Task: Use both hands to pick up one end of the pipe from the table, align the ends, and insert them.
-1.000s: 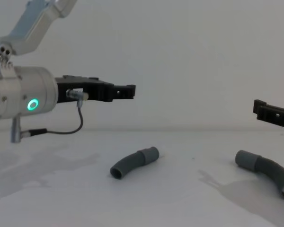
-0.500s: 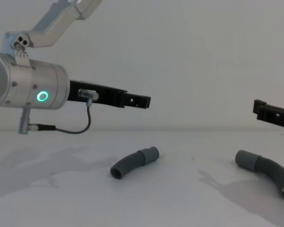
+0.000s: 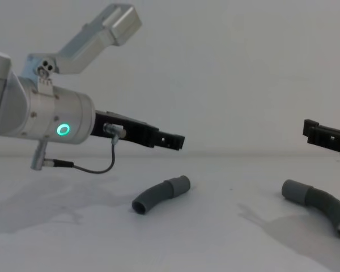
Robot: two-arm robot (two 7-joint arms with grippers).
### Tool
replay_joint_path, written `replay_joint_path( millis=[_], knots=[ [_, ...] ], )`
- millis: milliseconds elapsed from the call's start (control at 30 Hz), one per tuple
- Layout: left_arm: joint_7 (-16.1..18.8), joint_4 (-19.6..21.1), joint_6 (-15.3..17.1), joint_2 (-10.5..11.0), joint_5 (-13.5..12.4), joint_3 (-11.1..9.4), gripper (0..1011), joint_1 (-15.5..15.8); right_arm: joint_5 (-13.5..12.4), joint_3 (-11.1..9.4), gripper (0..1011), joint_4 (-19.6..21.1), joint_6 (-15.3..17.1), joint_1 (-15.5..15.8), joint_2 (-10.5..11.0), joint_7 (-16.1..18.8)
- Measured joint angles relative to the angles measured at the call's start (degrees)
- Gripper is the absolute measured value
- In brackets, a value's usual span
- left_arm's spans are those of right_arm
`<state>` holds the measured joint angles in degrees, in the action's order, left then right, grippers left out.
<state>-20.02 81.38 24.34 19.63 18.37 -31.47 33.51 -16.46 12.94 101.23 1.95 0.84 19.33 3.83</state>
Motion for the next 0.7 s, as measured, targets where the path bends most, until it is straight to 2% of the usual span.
replay_joint_path(
  millis=[333,700],
  knots=[
    [-0.41,-3.51,-1.52,-0.98,-2.34,-1.88,1001,1.14,0.0,0.0,1000,0.0,0.0,0.0,0.0,0.0],
    [-0.85,-4.8,-1.28,-1.3,-3.46,-2.64,1001,0.99,0.0,0.0,1000,0.0,0.0,0.0,0.0,0.0]
  ],
)
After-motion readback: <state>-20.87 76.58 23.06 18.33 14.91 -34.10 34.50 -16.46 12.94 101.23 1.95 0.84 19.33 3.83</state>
